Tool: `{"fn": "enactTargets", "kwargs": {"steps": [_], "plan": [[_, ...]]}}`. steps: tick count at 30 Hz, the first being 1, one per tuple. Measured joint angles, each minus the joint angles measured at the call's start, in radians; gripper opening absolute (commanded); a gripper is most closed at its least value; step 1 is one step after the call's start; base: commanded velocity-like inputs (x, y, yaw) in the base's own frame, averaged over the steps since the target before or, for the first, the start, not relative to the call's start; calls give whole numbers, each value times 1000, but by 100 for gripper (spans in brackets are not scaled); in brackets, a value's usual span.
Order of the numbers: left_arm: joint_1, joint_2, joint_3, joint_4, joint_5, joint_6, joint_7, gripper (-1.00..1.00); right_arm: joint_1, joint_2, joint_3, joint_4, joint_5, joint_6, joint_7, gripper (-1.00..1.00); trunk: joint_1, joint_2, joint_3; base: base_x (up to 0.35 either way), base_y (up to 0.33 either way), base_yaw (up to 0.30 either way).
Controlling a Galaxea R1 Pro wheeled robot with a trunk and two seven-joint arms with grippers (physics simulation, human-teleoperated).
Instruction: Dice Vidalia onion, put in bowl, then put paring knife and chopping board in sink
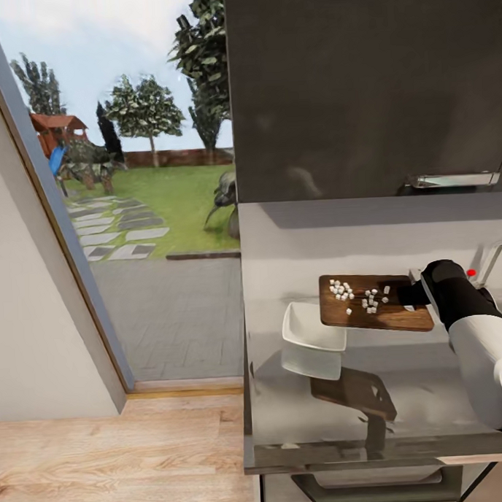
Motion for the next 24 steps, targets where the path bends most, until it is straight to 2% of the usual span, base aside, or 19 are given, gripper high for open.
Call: {"fn": "enactTargets", "kwargs": {"steps": [4,11,24], "plan": [[0,0,0,0,0,0,0,100,0,5,0,0,-1,0,-9,-100,0,0,0,0,0,0],[0,0,0,0,0,0,0,100,0,20,21,1,-1,0,-85,-100,0,0,0,0,0,0],[0,0,0,0,0,0,0,100,0,22,23,0,-1,-2,-93,-100,0,0,0,0,0,0]]}}
